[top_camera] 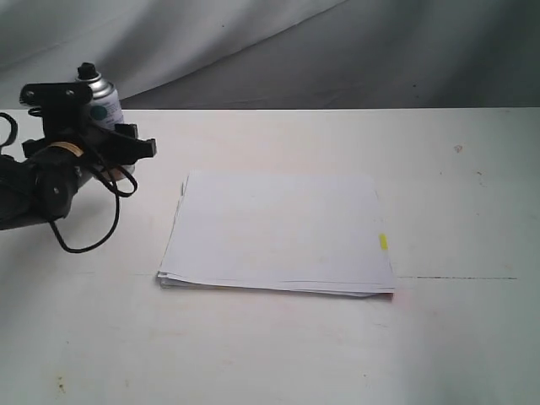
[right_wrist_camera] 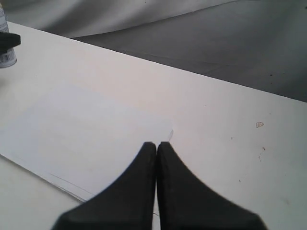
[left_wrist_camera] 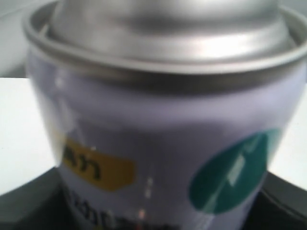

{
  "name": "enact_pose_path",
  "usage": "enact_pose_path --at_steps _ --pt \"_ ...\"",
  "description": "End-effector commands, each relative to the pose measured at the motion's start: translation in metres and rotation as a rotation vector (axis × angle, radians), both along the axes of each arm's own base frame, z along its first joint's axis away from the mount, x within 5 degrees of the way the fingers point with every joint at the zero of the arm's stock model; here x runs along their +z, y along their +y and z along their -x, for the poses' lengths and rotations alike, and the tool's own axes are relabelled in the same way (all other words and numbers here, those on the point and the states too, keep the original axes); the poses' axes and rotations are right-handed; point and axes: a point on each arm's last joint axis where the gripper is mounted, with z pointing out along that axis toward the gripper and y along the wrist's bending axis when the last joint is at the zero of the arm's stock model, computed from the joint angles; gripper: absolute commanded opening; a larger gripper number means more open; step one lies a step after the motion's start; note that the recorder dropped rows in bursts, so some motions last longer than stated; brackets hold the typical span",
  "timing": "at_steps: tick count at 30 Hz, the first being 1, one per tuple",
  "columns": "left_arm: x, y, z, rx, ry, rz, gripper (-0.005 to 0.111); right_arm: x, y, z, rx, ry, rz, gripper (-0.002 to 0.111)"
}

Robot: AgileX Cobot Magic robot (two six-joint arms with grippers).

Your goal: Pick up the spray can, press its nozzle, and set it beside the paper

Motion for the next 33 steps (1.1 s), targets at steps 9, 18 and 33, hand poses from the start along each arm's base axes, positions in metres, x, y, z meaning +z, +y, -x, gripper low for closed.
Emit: enact_pose_path --at_steps 9,18,33 --pt "-0.034 -0.004 -0.008 -0.031 -0.106 0.026 0.0 0.001 -0.001 -0.001 -0.016 -0.024 0.008 0.0" --pt "-0.045 -0.012 -0.008 -0.112 -0.139 0.051 0.0 0.002 -0.002 -0.001 -0.025 -0.033 0.012 0.0" --pt "-0.061 -0.01 -0.007 -0.092 -0.159 0.068 0.0 0.002 -0.003 -0.001 -0.027 -0.04 0.02 0.0"
